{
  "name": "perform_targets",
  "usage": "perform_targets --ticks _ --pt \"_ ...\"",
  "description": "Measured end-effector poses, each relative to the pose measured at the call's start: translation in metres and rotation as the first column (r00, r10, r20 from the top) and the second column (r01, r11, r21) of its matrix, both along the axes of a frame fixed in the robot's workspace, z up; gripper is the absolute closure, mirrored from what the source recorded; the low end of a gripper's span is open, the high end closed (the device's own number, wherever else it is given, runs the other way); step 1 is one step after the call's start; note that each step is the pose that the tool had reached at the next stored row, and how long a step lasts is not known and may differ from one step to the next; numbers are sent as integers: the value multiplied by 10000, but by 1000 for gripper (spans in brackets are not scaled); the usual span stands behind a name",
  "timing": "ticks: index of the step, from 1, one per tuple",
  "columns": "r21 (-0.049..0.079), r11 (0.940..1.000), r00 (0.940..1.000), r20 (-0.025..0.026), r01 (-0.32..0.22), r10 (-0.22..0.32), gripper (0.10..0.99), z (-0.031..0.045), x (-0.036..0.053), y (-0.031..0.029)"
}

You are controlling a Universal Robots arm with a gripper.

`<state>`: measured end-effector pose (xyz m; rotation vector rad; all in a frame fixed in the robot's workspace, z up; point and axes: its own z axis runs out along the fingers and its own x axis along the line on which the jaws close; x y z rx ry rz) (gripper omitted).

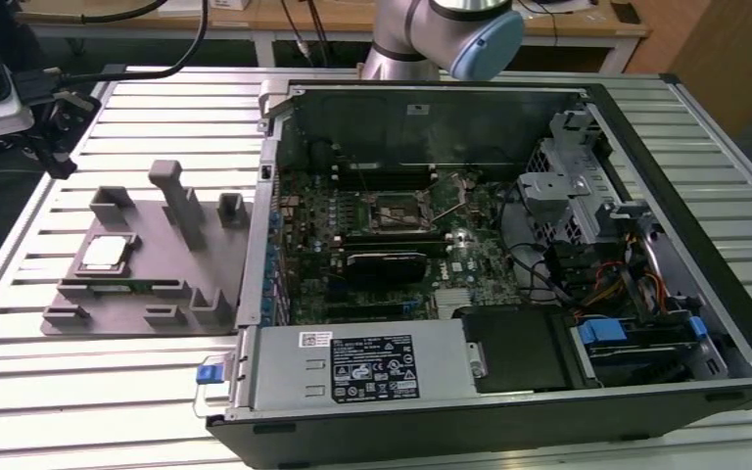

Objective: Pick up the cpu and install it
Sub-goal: 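Reach for the cpu, then pick up the cpu and move it towards the insertion slot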

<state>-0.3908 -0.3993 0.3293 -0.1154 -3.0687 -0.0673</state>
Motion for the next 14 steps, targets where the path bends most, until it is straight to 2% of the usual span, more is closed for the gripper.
perform_targets --ticks 14 --pt "0 10000 10000 -89 0 0 980 0 0 0"
